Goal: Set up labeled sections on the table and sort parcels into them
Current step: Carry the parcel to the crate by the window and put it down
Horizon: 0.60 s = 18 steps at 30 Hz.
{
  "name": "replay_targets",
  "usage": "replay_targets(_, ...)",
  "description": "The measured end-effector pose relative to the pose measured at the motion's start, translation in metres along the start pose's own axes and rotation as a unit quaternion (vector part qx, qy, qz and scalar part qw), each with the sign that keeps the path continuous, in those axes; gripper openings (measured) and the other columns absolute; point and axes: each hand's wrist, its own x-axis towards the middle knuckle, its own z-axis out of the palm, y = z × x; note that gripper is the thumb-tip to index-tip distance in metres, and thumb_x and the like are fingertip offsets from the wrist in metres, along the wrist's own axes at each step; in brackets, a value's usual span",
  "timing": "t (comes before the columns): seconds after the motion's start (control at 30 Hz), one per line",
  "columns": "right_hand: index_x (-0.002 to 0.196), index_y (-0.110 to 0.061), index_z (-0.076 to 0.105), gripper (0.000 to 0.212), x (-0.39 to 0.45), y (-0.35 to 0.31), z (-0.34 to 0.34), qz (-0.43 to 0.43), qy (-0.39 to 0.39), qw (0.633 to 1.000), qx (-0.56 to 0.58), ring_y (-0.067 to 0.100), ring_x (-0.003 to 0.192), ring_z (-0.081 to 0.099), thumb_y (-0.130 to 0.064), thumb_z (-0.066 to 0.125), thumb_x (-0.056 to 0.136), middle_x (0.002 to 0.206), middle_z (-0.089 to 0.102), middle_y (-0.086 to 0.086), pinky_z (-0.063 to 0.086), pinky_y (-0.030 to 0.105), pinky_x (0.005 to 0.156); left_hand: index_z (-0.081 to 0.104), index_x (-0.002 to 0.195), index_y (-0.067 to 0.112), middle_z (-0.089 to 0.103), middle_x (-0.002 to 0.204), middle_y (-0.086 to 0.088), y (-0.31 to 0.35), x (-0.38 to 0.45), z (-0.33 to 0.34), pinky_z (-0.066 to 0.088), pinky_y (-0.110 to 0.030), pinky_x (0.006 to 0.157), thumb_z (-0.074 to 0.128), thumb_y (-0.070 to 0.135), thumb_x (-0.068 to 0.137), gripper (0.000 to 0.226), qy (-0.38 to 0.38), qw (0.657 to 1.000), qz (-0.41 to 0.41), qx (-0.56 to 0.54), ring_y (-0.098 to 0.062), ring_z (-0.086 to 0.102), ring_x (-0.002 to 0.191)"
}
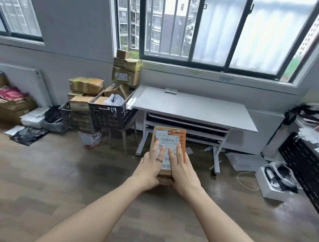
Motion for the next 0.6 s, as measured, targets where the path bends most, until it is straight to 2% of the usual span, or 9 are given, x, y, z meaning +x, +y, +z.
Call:
replay_targets(0.13,0.153,-0.009,-0.014,0.107,0.080,0.011,0.001,0.014,-0.017,1.000,0.007,0.042,0.148,-0.002,-0.035,0.067,0.088,0.159,-0.021,0.021,0.018,0.047,0.120,-0.015,0.155,0.014,-0.030,0.158,-0.009,-0.038,0.071,-0.006,0.026,-0.041,0.117,0.066,0.013,0.082,0.109,0.005,1.000,0.003,-0.001,-0.033,0.021,0.139)
replay_targets(0.23,0.153,-0.008,-0.015,0.103,0.136,0.015,-0.003,0.017,-0.031,0.999,0.005,0.043,0.148,-0.001,-0.024,0.065,0.089,0.159,-0.022,0.020,0.019,0.048,0.120,-0.017,0.154,0.016,-0.033,0.157,-0.007,-0.068,0.123,-0.014,0.025,-0.041,0.117,0.067,0.014,0.082,0.111,0.001,1.000,0.005,-0.006,-0.032,0.021,0.138)
replay_targets(0.37,0.154,-0.011,-0.014,0.101,0.207,0.023,-0.005,0.029,-0.012,0.999,0.029,0.039,0.146,0.005,-0.017,0.063,0.089,0.159,-0.023,0.017,0.025,0.048,0.118,-0.017,0.154,0.017,-0.035,0.156,-0.006,-0.106,0.188,-0.026,0.025,-0.039,0.117,0.068,0.018,0.083,0.111,0.004,1.000,0.022,-0.007,-0.031,0.021,0.139)
replay_targets(0.6,0.154,-0.014,-0.014,0.101,0.311,0.052,0.005,0.021,-0.001,0.998,0.052,0.034,0.148,0.004,-0.028,0.064,0.091,0.160,-0.025,0.013,0.019,0.041,0.121,-0.019,0.153,0.019,-0.036,0.155,-0.006,-0.149,0.287,-0.028,0.023,-0.038,0.118,0.067,0.020,0.083,0.111,-0.003,1.000,0.019,-0.010,-0.031,0.020,0.140)
